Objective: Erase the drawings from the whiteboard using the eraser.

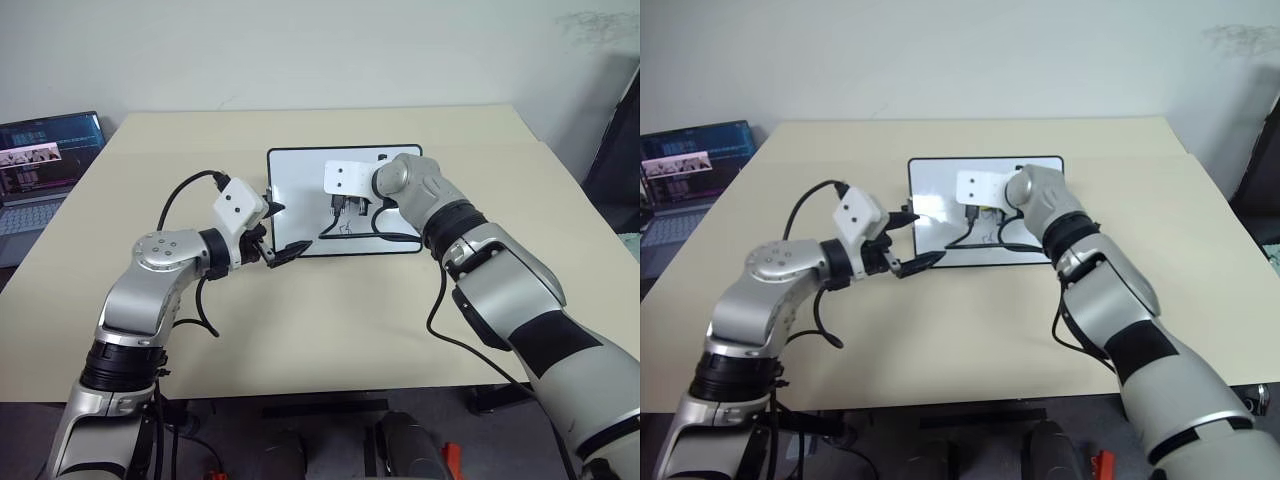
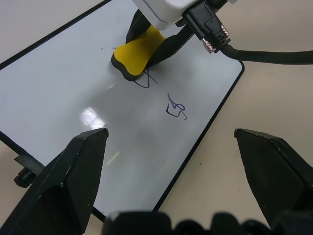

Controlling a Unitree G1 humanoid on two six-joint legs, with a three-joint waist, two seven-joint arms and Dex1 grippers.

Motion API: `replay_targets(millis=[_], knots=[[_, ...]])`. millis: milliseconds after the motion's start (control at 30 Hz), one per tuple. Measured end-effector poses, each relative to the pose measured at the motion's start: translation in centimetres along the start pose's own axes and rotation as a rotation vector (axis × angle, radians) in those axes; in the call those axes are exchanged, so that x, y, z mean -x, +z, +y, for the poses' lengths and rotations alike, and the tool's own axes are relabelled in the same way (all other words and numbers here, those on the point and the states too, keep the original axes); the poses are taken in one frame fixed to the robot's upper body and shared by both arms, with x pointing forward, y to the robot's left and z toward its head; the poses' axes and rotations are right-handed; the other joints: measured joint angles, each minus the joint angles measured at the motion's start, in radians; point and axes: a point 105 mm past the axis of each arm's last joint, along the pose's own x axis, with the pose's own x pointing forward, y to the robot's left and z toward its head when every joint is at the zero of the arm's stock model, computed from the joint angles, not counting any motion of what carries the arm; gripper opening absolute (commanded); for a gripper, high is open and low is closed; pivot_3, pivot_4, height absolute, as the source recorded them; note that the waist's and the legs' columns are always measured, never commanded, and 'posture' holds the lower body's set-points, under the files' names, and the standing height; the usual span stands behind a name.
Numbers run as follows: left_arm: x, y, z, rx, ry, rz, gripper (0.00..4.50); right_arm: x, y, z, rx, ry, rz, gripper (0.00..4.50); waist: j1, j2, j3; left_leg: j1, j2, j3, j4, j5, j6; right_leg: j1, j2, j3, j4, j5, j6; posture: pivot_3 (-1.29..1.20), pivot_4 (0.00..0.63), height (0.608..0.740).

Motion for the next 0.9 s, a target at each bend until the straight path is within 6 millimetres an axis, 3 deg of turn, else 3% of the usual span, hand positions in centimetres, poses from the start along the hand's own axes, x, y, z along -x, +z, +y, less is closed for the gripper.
replay_targets(millis=[267,433,633,900], knots=[[0.0,0.1,0.0,-0.003,-0.001,-0.001,4.50,1.1,-1.4,-3.4,-0.073,-0.185,0.036,1.20,0.003,0.000,0.000,-0.004,0.000,0.000,-0.001,0.000,0.000,-0.004,0.000,0.000,-0.001,0.001,-0.001,0.00,0.150,0.740],[0.0,0.2,0.1,-0.006,-0.001,-0.003,4.50,1.4,-1.6,-3.9,-0.077,-0.204,0.038,1.20,0.003,0.000,0.000,-0.005,0.000,0.000,-0.003,0.000,0.000,-0.005,0.000,-0.001,-0.002,0.001,-0.001,0.00,0.150,0.740],[-0.1,0.3,0.1,-0.011,-0.001,-0.006,4.50,0.9,-0.5,-2.9,-0.060,-0.150,0.013,1.20,-0.003,0.000,0.000,-0.004,0.000,0.000,-0.003,0.000,0.000,-0.005,0.000,0.000,-0.001,0.001,-0.001,0.00,0.150,0.740],[-0.1,0.3,0.1,-0.010,-0.001,-0.005,4.50,-0.7,2.6,0.7,-0.004,-0.019,-0.084,1.19,-0.002,0.000,0.000,-0.003,0.000,0.000,-0.003,0.000,0.000,-0.003,0.000,0.000,-0.001,0.000,0.000,0.00,0.150,0.740]])
